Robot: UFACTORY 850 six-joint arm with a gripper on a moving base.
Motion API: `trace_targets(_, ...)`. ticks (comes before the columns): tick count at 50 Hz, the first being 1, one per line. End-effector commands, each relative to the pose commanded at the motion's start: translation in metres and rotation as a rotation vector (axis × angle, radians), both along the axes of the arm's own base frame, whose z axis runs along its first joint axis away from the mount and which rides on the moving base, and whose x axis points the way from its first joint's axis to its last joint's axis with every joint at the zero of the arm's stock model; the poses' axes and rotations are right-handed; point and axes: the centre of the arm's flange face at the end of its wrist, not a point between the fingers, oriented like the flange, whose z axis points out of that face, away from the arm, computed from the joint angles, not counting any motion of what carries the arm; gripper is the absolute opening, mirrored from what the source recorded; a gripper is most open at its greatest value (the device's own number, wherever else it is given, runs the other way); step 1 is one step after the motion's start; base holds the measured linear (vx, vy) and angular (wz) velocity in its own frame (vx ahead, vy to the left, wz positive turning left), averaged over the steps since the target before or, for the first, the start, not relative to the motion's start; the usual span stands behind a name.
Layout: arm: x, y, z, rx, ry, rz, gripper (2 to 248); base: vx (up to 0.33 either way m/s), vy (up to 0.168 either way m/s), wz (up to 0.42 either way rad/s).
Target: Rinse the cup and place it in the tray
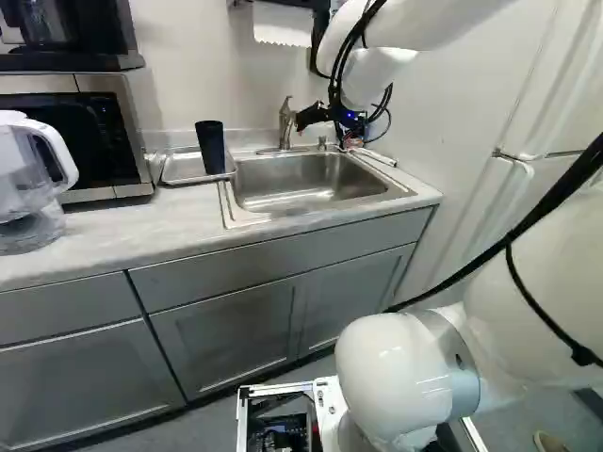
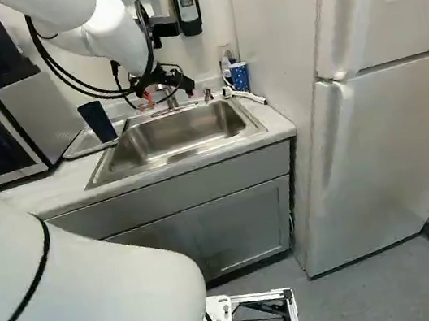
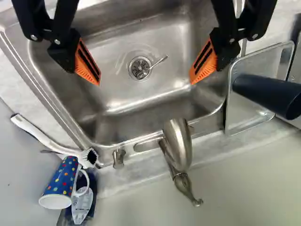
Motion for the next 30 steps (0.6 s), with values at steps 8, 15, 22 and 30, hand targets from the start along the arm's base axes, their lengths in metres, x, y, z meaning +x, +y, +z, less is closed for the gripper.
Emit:
trace_targets(8,-0.013,0.000,-0.004,0.005,0.046,0.010,247,0.000,0.000,0.000)
trace_targets(15,-0.022,0.000,-0.007,0.008,0.071,0.015,247,0.000,0.000,0.000)
trace_targets(22,-0.022,0.000,-0.007,0.008,0.071,0.015,247,0.000,0.000,0.000)
trace_targets(30,-0.022,0.000,-0.007,0.008,0.071,0.015,247,0.000,0.000,0.000)
